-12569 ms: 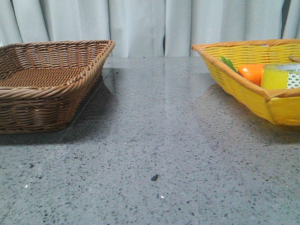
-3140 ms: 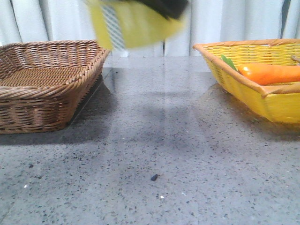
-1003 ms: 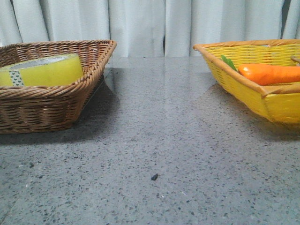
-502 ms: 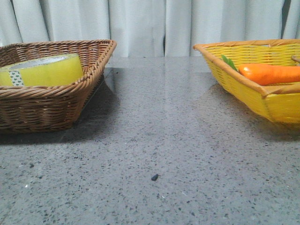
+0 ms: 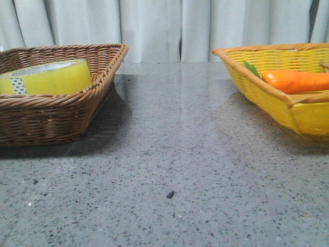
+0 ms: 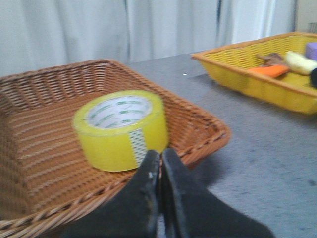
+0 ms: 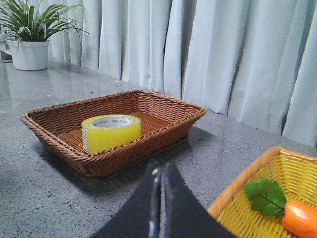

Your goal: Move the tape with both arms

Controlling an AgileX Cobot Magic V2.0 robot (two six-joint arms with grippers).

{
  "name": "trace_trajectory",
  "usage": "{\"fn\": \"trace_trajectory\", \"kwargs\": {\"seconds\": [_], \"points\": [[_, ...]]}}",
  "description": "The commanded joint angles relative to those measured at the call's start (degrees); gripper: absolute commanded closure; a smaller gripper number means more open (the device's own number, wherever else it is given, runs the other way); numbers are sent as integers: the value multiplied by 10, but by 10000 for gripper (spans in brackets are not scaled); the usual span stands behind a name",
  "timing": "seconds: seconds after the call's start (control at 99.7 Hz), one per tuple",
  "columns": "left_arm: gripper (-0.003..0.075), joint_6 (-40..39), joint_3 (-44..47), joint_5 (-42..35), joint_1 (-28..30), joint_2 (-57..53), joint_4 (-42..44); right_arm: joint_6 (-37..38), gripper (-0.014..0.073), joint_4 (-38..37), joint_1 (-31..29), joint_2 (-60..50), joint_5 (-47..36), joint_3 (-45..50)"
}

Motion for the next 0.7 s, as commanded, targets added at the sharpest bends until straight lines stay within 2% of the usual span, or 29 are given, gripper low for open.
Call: {"fn": "trace_trajectory", "kwargs": {"seconds": [0.0, 0.161, 0.291, 0.381, 0.512, 0.692], "points": [[741, -1, 14, -74, 28, -19, 17, 0, 660, -6, 0, 3, -47, -16], [741, -1, 83, -108, 113, -78, -6, 0, 660, -6, 0, 3, -47, -16], [741, -1, 124, -121, 189, -78, -7, 0, 660, -6, 0, 3, -47, -16], [741, -1, 123, -59, 226, -78, -7, 0, 660, -6, 0, 3, -47, -16], [741, -1, 123, -3, 254, -78, -7, 0, 660, -6, 0, 3, -46, -16], [741, -1, 123, -6, 257, -78, -7, 0, 660, -6, 0, 3, -46, -16]]}}
